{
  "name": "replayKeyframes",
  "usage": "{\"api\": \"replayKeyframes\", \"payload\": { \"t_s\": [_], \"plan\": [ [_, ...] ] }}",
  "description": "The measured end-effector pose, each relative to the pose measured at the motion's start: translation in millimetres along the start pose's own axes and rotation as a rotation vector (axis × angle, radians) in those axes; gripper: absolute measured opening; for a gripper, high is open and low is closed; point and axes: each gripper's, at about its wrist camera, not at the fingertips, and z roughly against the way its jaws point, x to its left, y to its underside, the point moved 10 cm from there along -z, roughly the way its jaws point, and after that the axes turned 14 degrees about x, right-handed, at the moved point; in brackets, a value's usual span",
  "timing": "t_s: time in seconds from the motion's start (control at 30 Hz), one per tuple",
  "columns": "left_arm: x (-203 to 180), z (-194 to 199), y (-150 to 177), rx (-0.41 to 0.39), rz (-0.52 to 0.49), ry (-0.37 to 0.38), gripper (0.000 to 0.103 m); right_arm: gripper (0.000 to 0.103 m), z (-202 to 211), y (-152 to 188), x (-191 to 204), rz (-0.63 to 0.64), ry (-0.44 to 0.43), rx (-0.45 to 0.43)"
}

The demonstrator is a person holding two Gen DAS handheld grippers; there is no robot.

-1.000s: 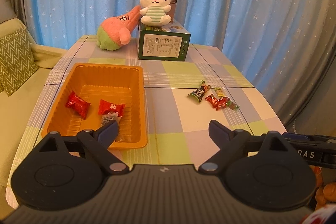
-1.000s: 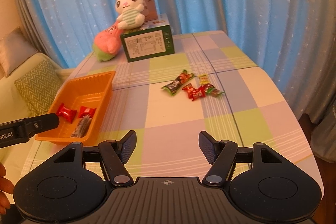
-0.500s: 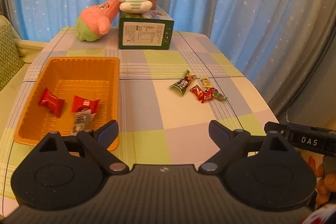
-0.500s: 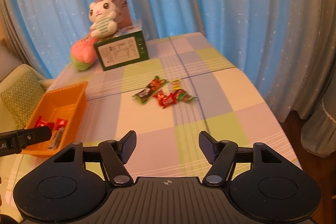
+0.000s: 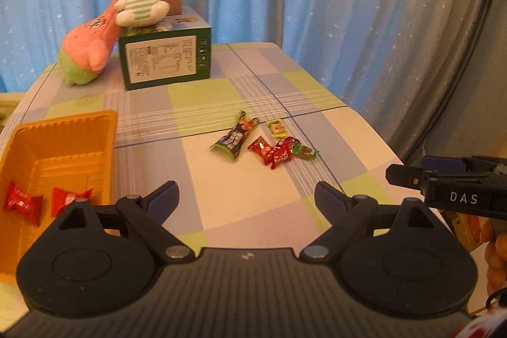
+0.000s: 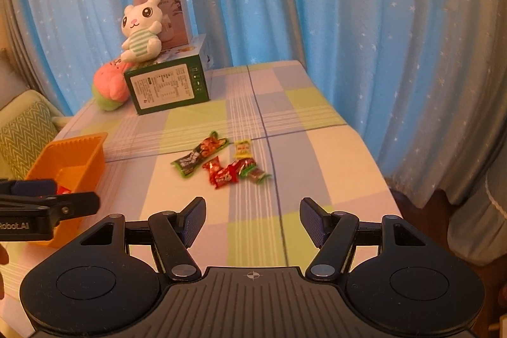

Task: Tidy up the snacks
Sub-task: 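Move both open tools away from the tray toward the candies on the table, then close the left tool on a red candy while the right tool grasps a green-ended candy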

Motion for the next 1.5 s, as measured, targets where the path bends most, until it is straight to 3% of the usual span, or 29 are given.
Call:
{"api": "replayKeyframes", "payload": {
  "t_s": [0.2,0.5,0.6,0.77,1.1,1.17,1.23,1.37,1.5],
  "plan": [
    [-15,-43,-16,0.008,-0.081,0.013,0.089,0.066,-37,-9,-17,0.036,-0.018,0.023],
    [-31,-113,-42,0.026,-0.162,0.048,0.074,0.065,-87,-19,-39,0.091,-0.017,0.043],
    [-37,-138,-48,0.033,-0.192,0.055,0.067,0.065,-98,-23,-45,0.095,-0.014,0.04],
    [-41,-169,-53,0.041,-0.223,0.077,0.046,0.065,-110,-29,-54,0.086,-0.012,0.035],
    [-56,-195,-56,0.047,-0.299,0.106,0.031,0.065,-128,-28,-61,0.079,-0.008,0.053],
    [-56,-200,-54,0.063,-0.308,0.099,0.023,0.065,-131,-28,-60,0.08,-0.007,0.054],
    [-55,-202,-51,0.08,-0.309,0.093,0.017,0.065,-133,-29,-59,0.082,-0.013,0.054],
    [-45,-191,-43,0.085,-0.241,0.07,0.016,0.064,-138,-32,-52,0.122,-0.036,0.047],
    [-31,-175,-33,0.094,-0.126,0.075,0.016,0.052,-149,-39,-35,0.187,-0.079,0.046]
  ]
}}
